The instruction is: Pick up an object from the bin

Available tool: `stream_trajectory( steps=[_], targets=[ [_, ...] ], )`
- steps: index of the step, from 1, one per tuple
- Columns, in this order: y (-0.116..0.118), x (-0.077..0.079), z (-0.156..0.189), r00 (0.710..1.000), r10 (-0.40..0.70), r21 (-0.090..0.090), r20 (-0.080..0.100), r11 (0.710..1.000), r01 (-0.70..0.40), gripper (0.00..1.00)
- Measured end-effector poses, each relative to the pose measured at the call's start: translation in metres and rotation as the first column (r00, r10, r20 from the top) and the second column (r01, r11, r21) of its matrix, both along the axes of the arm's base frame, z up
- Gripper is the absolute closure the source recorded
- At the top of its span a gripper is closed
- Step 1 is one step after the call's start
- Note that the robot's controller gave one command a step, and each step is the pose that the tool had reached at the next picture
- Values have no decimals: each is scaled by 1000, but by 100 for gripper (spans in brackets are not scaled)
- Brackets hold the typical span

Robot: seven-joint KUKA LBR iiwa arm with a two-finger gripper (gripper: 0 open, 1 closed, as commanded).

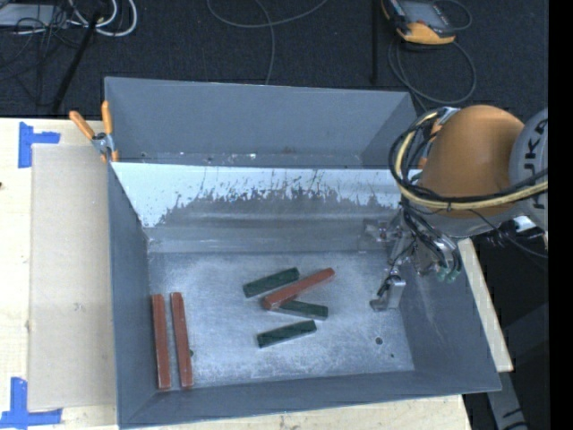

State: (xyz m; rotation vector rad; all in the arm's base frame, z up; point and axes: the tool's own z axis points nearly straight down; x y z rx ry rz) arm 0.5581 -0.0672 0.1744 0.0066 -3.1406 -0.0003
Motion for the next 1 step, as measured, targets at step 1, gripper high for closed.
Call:
stream_trajectory(
  steps=[1],
  targets=[
    [36, 45, -108, 1000, 15, 2, -3, 1000, -15, 0]
  ],
)
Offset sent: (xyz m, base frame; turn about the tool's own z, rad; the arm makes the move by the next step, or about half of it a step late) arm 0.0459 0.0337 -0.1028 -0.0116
